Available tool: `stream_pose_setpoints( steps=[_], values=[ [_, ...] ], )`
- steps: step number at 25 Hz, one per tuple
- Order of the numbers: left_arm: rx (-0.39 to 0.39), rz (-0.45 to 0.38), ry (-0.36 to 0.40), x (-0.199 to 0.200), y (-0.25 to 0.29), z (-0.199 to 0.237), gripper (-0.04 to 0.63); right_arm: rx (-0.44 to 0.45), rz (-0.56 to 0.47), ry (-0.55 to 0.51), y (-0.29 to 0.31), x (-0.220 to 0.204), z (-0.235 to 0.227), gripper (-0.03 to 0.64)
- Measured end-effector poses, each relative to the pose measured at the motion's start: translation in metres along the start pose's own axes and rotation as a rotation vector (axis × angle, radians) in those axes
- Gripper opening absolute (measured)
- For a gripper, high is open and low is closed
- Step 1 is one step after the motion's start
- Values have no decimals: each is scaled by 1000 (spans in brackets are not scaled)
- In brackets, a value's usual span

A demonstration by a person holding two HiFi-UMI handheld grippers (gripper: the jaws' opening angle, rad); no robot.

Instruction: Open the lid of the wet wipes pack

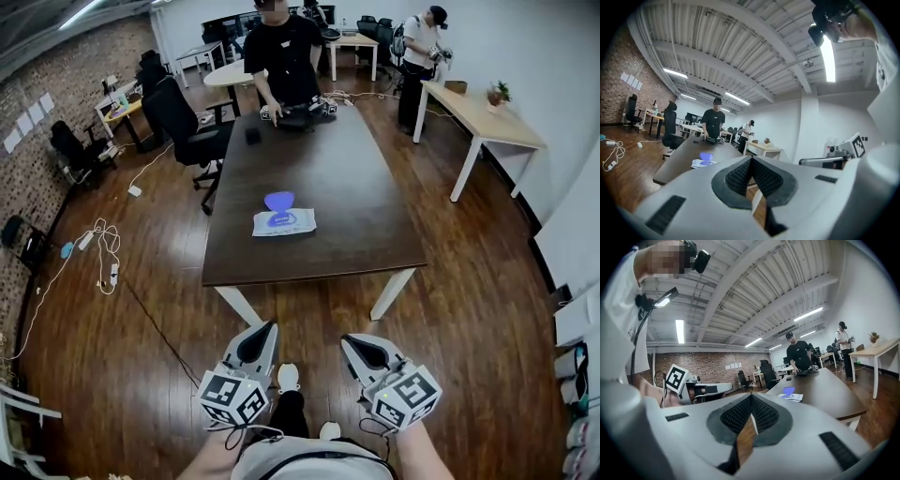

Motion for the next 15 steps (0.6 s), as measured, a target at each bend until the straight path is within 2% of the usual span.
stream_pose_setpoints(
  steps=[6,15],
  values=[
    [17,-31,25,13,-36,-34,2,16,-14,-12,-41,9,20,8],
    [-29,-75,25,33,-53,-45,2,29,-54,-51,-45,35,52,8]
  ],
)
Point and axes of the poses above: the fingertips, and each gripper's own axes: y forward along the fingers, z to its left, x out of its top, the point moved 3 cm from there along -y, backward along the fingers, and after that the axes turned 12 degrees about -z, right-handed, at the moved point
